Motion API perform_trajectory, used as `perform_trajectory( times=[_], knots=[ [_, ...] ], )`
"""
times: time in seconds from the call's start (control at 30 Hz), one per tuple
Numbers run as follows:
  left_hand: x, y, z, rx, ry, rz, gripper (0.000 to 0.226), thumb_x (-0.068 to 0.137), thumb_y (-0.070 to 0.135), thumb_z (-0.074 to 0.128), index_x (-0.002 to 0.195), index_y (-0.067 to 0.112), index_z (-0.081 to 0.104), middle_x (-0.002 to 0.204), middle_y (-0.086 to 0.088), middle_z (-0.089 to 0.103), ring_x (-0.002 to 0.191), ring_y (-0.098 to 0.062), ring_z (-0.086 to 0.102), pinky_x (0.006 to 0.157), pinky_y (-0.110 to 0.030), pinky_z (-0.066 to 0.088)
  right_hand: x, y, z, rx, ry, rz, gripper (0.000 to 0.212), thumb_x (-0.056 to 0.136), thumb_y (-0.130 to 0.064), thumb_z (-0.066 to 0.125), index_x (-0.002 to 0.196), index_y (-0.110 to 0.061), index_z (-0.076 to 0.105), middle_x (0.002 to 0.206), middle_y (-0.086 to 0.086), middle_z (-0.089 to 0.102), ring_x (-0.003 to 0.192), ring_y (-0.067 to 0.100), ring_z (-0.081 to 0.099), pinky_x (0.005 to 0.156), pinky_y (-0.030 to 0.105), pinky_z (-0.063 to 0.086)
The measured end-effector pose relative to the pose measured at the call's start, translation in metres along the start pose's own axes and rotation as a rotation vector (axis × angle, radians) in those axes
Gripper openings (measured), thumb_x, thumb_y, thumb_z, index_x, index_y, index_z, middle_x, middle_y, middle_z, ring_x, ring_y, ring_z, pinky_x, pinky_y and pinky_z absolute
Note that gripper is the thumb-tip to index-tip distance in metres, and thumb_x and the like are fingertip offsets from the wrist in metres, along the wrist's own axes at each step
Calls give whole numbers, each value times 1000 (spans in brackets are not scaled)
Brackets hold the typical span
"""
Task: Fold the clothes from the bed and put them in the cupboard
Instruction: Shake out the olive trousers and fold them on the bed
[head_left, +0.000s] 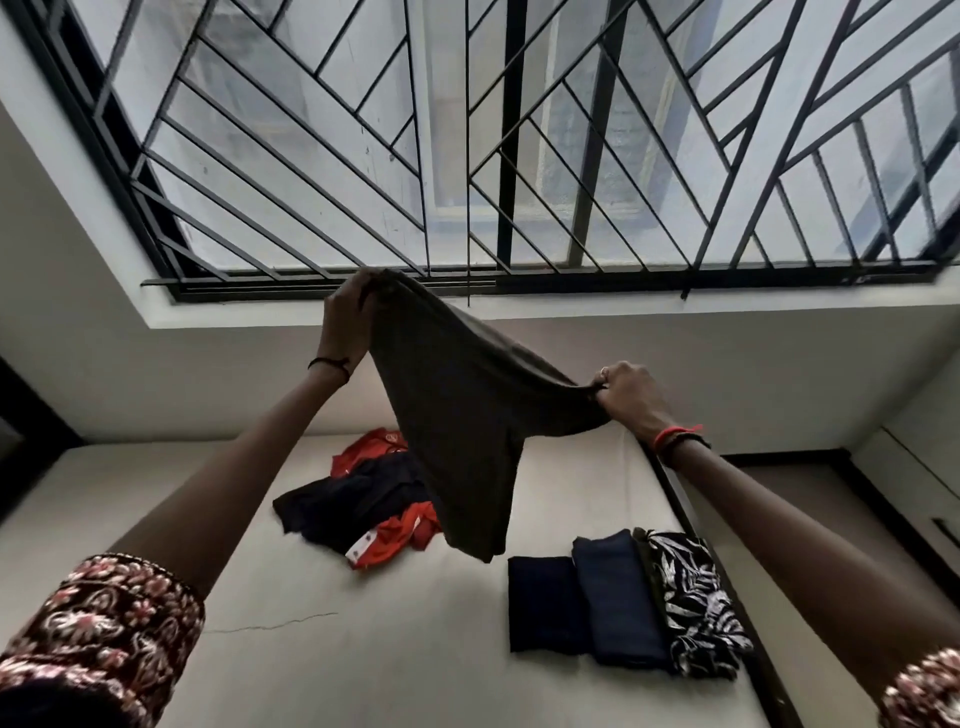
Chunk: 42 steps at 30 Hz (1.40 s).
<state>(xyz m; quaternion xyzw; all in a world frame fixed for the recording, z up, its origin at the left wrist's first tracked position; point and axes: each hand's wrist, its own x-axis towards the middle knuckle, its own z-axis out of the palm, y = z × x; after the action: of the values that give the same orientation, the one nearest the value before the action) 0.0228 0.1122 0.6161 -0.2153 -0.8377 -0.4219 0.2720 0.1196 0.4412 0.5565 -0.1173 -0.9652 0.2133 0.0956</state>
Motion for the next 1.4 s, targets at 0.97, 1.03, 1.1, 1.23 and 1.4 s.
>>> perform_trajectory(
  times=[0.97,1.03,1.1,1.23,1.4],
  knots=[
    [-40,-16,-47,93,-284,-129,16,96,12,49,102,3,61,94,-25,67,77,-27,65,50,-14,38,-53,-40,77,1370,97,626,27,93,13,37,73,-1,49,80,15,58,48,21,65,50,31,58],
    [-28,-18,-36,89,-241,-129,21,96,11,49,105,-4,59,95,-25,66,81,-32,64,53,-15,35,-39,-39,75,1398,132,606,26,92,13,37,74,-1,50,79,15,57,48,20,65,50,30,58],
    [-16,-17,-31,78,-196,-115,22,95,10,48,107,-5,59,97,-25,67,87,-33,65,63,-20,37,-25,-40,67,1403,187,573,26,91,14,38,74,-1,51,77,14,57,46,17,65,52,29,58],
    [8,-10,-23,42,-152,-34,22,96,15,48,102,-5,57,91,-24,64,84,-28,62,65,-21,34,4,-33,44,1385,305,511,24,90,12,40,77,-1,55,81,16,59,50,16,66,55,26,57],
    [-2,-15,-20,16,-98,53,19,95,13,49,100,-3,59,82,-12,59,74,-9,50,64,-20,34,4,-18,43,1278,343,428,24,88,8,45,80,-5,63,87,21,64,64,18,70,65,27,58]
  ],
)
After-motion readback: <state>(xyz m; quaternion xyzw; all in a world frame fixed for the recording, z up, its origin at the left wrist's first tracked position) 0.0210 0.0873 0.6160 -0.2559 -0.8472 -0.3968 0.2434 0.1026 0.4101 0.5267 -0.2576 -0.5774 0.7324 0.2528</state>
